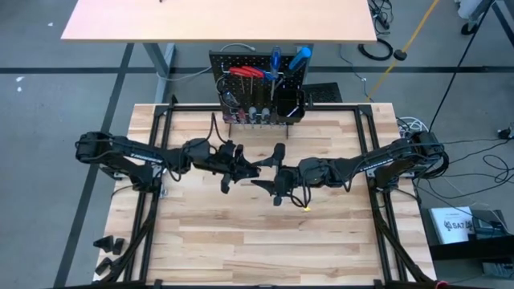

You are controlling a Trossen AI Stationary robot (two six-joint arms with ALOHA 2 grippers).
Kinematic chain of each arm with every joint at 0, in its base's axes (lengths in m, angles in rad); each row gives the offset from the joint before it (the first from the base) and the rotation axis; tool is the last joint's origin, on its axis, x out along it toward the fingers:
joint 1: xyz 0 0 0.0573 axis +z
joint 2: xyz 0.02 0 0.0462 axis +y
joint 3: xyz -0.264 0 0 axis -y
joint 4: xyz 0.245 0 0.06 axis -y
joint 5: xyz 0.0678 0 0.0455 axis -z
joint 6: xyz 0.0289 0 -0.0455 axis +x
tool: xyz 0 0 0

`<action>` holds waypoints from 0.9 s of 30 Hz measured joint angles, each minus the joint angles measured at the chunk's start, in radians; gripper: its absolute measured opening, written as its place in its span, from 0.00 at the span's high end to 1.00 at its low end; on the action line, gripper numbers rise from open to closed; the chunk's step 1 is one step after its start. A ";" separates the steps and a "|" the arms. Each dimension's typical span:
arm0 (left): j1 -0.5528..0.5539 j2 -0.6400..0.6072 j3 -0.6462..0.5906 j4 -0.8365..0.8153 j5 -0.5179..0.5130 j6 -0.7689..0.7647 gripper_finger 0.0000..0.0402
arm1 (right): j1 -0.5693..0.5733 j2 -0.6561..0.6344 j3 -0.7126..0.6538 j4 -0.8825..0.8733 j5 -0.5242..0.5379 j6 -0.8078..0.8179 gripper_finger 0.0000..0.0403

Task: Hang tools onto peg board
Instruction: Put the socket wrench into the black bin on the peg board

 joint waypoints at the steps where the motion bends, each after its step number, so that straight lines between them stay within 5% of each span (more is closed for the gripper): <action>1: 0.001 0.000 0.000 -0.007 0.002 0.000 0.77 | 0.000 0.000 0.000 -0.001 0.011 -0.001 0.38; 20: 0.012 -0.022 0.000 -0.026 0.028 0.006 0.77 | 0.000 0.000 0.000 -0.021 0.051 0.000 0.72; 27: 0.013 -0.022 -0.001 -0.036 0.026 0.005 0.67 | 0.001 0.000 0.000 -0.031 0.048 -0.003 0.87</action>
